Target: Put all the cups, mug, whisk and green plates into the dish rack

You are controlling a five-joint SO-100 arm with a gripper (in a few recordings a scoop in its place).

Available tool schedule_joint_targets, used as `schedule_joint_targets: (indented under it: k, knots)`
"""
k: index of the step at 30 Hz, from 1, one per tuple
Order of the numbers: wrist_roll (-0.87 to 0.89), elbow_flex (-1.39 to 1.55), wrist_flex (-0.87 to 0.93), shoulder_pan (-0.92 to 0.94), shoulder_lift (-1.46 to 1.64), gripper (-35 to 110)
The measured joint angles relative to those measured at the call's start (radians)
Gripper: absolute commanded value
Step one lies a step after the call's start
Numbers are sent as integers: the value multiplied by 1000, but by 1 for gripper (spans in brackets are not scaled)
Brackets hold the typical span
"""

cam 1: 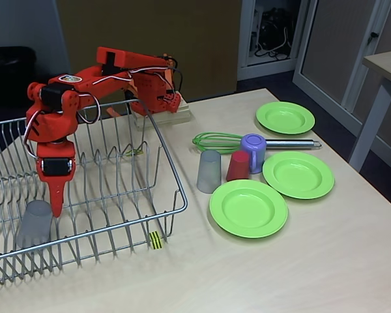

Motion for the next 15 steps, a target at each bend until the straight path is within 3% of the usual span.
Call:
schedule_joint_targets:
  k: [15]
  knots:
    - [-31, -21, -55, 54, -64, 2]
